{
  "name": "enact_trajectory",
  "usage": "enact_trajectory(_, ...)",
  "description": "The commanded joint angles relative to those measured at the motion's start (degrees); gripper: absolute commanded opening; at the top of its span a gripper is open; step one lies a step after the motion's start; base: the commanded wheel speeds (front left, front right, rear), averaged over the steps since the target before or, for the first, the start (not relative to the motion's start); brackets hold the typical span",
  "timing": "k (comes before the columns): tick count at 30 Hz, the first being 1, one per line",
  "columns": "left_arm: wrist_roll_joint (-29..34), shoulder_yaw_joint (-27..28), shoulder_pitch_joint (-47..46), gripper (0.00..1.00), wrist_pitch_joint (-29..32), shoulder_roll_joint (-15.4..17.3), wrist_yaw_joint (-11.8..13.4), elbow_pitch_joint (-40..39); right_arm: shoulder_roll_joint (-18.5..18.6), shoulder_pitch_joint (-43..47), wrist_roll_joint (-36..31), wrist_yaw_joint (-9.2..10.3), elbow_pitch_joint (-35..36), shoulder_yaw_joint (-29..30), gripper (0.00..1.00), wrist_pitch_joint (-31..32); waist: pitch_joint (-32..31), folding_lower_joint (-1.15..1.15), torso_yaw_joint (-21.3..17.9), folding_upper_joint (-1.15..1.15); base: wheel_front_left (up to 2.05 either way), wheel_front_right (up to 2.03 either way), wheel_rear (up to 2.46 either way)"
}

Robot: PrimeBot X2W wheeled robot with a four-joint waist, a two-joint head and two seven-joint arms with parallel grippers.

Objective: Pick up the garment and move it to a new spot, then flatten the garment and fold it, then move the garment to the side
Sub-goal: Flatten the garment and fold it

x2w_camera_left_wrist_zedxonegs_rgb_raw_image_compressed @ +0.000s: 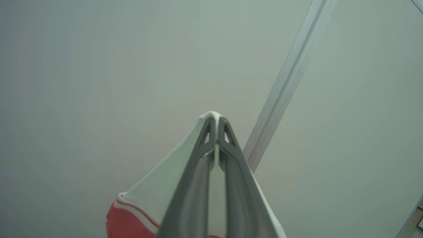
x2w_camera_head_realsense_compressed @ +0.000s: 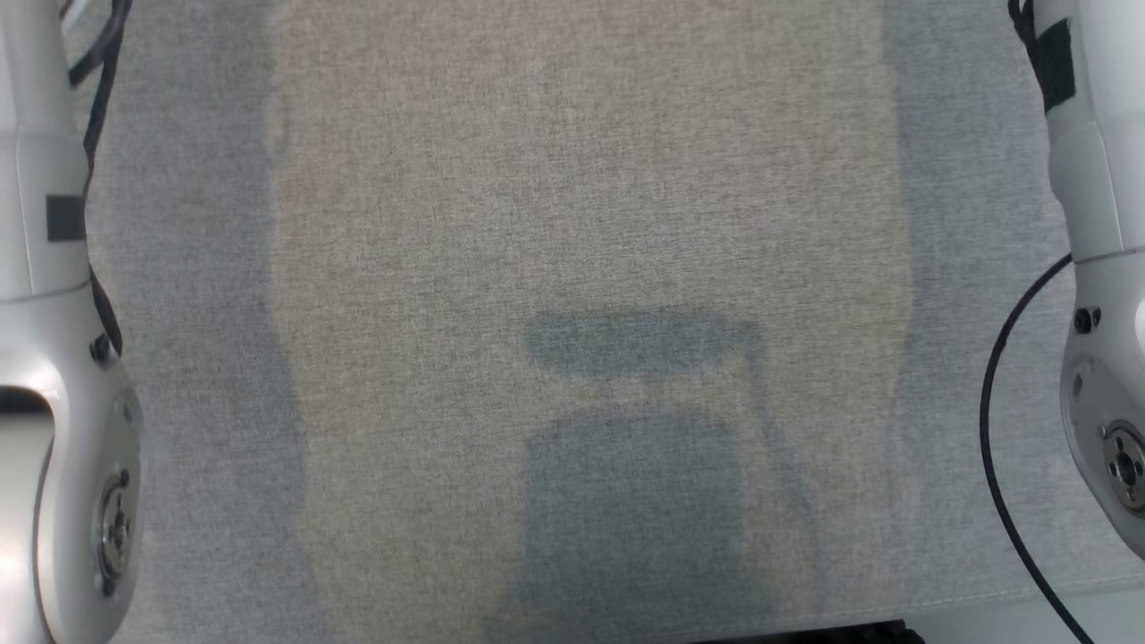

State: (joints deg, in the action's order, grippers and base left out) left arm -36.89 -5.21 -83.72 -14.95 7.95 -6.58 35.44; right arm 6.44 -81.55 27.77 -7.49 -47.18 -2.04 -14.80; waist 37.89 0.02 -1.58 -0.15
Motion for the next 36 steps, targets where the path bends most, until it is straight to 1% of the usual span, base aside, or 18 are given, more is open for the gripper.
enact_trajectory(1,-0.82,1.03,0.53,0.00,-0.29,0.37,-0.32,-1.19,0.93,0.47,0.50,0.01,0.80,-0.04,0.00,-0.49,2.85,-0.02,1.25,0.15,0.00,0.00,0.00)
enact_trajectory(5,-1.26,4.84,5.90,0.00,-0.26,-0.21,-0.88,-7.08,1.89,3.97,3.33,0.01,3.92,-1.74,0.00,-0.39,2.79,-0.02,0.94,0.15,0.00,0.00,0.00)
enact_trajectory(7,-1.82,4.23,8.82,0.00,-0.26,0.01,-1.00,-10.92,2.43,5.57,5.36,0.01,5.90,-2.75,0.00,-0.40,2.28,-0.02,0.69,0.15,0.00,0.00,0.00)
enact_trajectory(12,-5.26,1.80,20.81,0.00,-0.20,2.94,-0.93,-20.97,4.56,12.83,9.85,0.01,10.09,-6.10,0.00,-0.40,-0.54,-0.02,0.36,0.15,0.00,0.00,0.00)
enact_trajectory(15,-6.87,2.11,29.48,0.00,-0.22,4.39,-0.94,-26.69,6.13,18.26,11.77,0.01,12.29,-7.73,0.00,-0.41,-2.86,-0.02,0.47,0.15,0.00,0.00,0.00)
enact_trajectory(17,-7.70,3.19,36.13,0.00,-0.21,4.69,-0.91,-30.25,6.55,22.53,13.48,0.01,14.25,-8.20,0.00,-0.41,-4.48,-0.02,0.61,0.15,0.00,0.00,0.00)
enact_trajectory(20,-8.41,4.79,46.04,0.00,-0.21,3.31,-0.91,-34.26,7.63,29.03,14.76,0.02,17.69,-8.63,0.00,-0.39,-7.03,-0.02,0.94,0.15,0.00,0.00,0.00)
enact_trajectory(24,-11.34,5.85,57.45,0.00,-0.22,0.13,-0.91,-36.32,6.81,38.03,16.99,0.02,22.65,-6.46,0.00,-0.40,-10.59,-0.02,1.75,0.15,0.00,0.00,0.00)
enact_trajectory(27,-12.12,5.61,64.06,0.00,-0.21,-1.51,-0.92,-36.85,5.68,44.62,17.62,0.02,26.06,-5.20,0.00,-0.41,-13.40,-0.02,2.26,0.15,0.00,0.00,0.00)
enact_trajectory(30,-11.44,5.35,69.62,0.00,-0.22,-2.77,-0.92,-36.74,4.74,51.27,16.44,0.02,29.17,-4.65,0.00,-0.41,-16.59,-0.02,2.81,0.15,0.00,0.00,0.00)
enact_trajectory(35,-9.66,4.21,78.14,0.00,-0.22,-3.89,-0.92,-35.76,2.87,61.74,13.95,0.02,32.86,-2.37,0.00,-0.41,-21.39,-0.02,3.52,0.15,0.00,0.00,0.00)
enact_trajectory(36,-9.66,4.21,78.14,0.00,-0.22,-3.89,-0.92,-35.76,2.87,61.74,13.95,0.02,32.86,-2.37,0.00,-0.41,-21.39,-0.02,3.52,0.15,0.00,0.00,0.00)
